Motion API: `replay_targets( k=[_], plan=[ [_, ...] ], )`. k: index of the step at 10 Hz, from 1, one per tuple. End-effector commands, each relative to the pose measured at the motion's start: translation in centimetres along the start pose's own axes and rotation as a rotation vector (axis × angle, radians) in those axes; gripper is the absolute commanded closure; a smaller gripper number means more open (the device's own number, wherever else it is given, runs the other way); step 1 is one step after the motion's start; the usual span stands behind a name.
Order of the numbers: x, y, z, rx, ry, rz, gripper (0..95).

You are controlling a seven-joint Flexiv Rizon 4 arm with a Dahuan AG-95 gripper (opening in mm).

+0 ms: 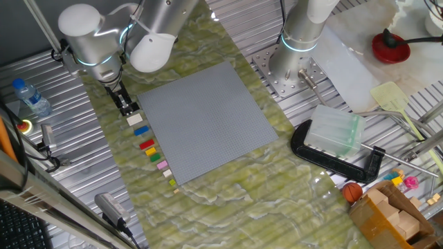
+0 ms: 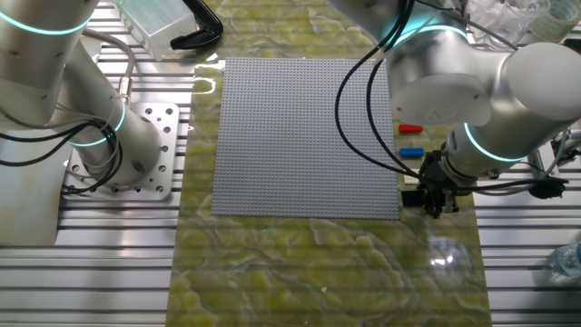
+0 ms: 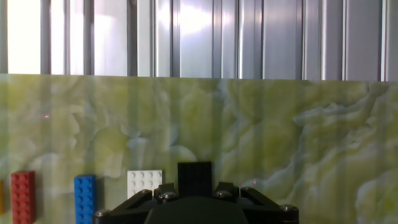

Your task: Build with small Lego blocks

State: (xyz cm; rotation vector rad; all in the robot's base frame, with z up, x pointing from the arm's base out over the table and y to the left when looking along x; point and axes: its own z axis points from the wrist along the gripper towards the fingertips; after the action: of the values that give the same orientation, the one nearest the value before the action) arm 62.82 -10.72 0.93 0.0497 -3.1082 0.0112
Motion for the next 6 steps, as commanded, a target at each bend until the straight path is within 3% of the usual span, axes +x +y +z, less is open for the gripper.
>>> replay_targets(
  k=[1,3,4,6],
  plan=[
    [0.14,0.00,0.01,-0.004,0.003,0.001,76.0],
    [0.13,0.00,0.00,-0.002,0.003,0.001,76.0],
    [0.14,0.00,-0.01,-0.002,0.003,0.000,57.0],
    [0.17,0.03,-0.14,-0.003,0.001,-0.001,57.0]
  ],
)
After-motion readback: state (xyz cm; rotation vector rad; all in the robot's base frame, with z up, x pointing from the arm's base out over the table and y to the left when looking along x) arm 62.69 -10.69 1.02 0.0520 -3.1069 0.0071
